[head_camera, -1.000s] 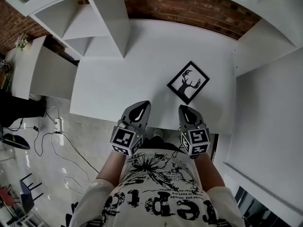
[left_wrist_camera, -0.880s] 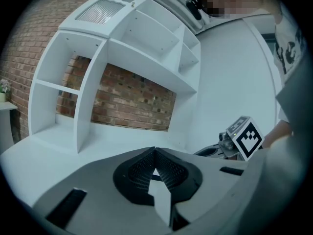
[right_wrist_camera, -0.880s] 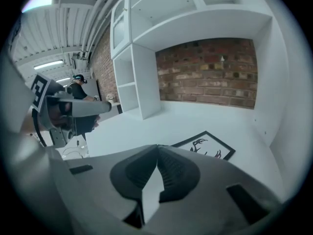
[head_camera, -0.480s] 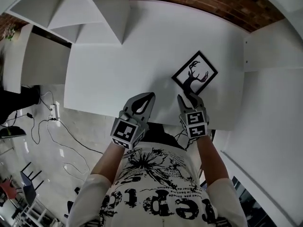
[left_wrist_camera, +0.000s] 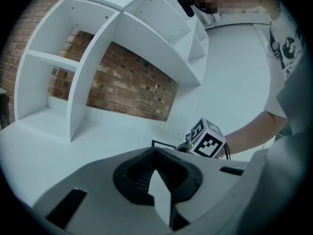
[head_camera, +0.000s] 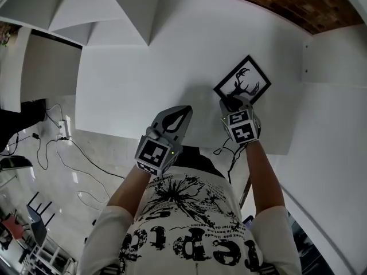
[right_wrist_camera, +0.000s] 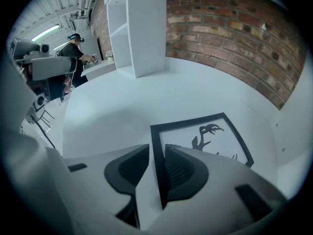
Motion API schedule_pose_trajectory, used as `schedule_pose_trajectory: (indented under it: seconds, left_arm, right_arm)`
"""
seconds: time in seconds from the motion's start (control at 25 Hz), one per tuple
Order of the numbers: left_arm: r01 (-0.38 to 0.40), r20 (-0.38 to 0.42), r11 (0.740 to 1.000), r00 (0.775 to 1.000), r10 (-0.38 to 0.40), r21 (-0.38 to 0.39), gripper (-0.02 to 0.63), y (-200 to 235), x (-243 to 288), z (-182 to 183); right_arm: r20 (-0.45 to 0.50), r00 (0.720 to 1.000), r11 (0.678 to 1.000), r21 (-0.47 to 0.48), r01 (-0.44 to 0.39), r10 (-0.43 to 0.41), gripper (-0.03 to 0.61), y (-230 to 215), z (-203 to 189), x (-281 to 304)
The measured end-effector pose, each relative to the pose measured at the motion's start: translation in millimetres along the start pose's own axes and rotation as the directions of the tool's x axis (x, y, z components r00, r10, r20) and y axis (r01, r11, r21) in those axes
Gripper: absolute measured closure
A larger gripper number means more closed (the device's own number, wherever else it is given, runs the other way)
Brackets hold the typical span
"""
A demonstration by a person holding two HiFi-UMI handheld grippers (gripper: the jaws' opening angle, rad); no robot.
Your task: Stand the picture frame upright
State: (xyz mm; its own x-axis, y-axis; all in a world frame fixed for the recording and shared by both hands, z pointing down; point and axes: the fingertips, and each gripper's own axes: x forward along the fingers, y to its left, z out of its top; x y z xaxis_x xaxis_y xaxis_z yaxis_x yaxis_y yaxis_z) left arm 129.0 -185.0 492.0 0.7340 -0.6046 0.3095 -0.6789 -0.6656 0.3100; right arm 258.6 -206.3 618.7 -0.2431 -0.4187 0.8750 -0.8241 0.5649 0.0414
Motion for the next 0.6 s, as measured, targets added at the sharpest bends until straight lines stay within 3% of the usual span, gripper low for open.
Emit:
schedule_pose_trajectory:
  seconds: [0.12, 0.36, 0.6]
  left_arm:
    - [0.02, 0.002, 1.0, 1.0, -0.02, 0.001, 0.607, 0, 5, -1]
    - [0.053, 0.017, 0.998, 0.998, -0.053, 0.016, 0.607, -2, 6, 7]
    - [0.065, 0.012, 0.997, 0.998, -0.065, 0.045, 0.607, 0, -2, 9]
  right_arm:
    - [-0.065, 0.997, 0.999, -0.032, -0.031, 0.029, 0.465, 2, -5, 9]
    - [-0.145, 0.989, 0.992, -0.122, -0.012, -0.006, 0.502, -1, -2, 9]
    - [-0.162, 0.987, 0.98, -0.198, -0.017, -0.016, 0.505, 3, -1, 7]
